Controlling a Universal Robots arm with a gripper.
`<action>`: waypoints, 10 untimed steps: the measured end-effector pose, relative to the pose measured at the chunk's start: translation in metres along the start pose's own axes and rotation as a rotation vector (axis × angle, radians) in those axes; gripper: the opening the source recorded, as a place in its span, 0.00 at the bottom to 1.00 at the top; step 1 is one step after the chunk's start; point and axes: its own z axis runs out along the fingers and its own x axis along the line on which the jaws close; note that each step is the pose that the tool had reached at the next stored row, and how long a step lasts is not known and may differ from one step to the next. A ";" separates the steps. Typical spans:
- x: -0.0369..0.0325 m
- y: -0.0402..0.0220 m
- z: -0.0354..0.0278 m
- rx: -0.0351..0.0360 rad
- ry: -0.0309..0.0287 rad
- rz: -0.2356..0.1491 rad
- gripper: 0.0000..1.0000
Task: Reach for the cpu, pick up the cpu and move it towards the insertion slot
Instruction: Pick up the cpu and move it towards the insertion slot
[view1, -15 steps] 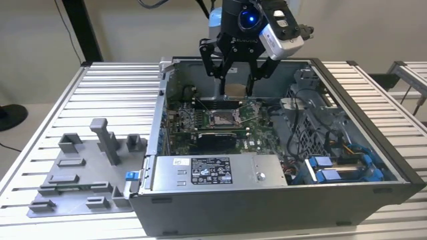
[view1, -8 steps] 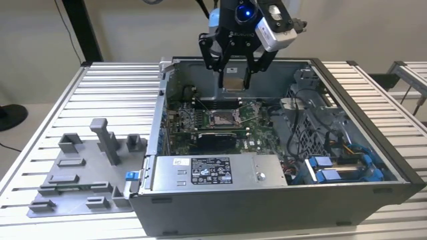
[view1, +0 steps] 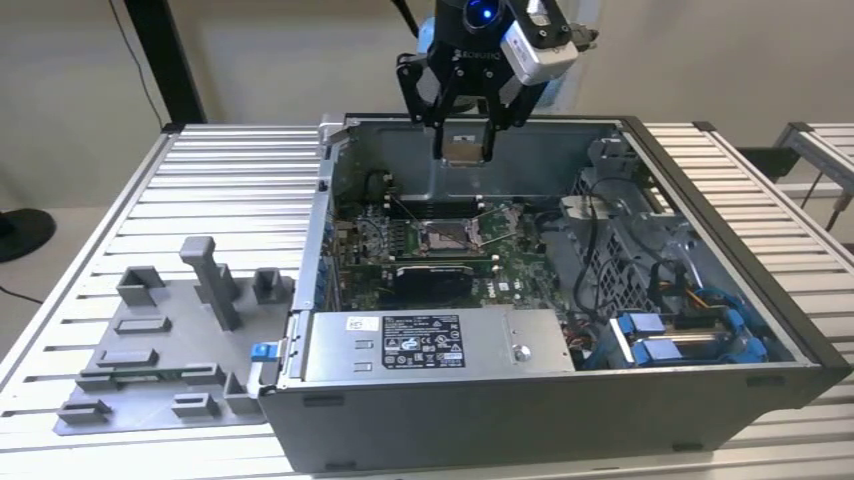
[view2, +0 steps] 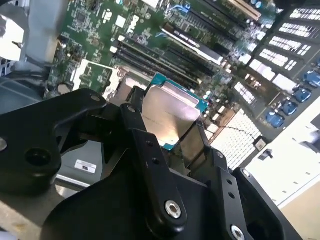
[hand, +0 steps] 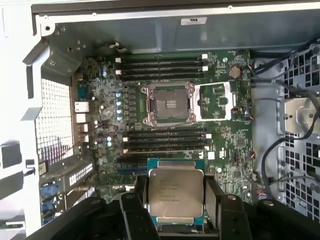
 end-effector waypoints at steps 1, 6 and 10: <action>-0.0001 0.0034 0.0003 0.0000 0.0000 0.000 0.00; -0.0025 0.0194 0.0018 0.0000 0.0000 0.000 0.00; -0.0085 0.0275 0.0028 0.0000 0.0001 0.000 0.00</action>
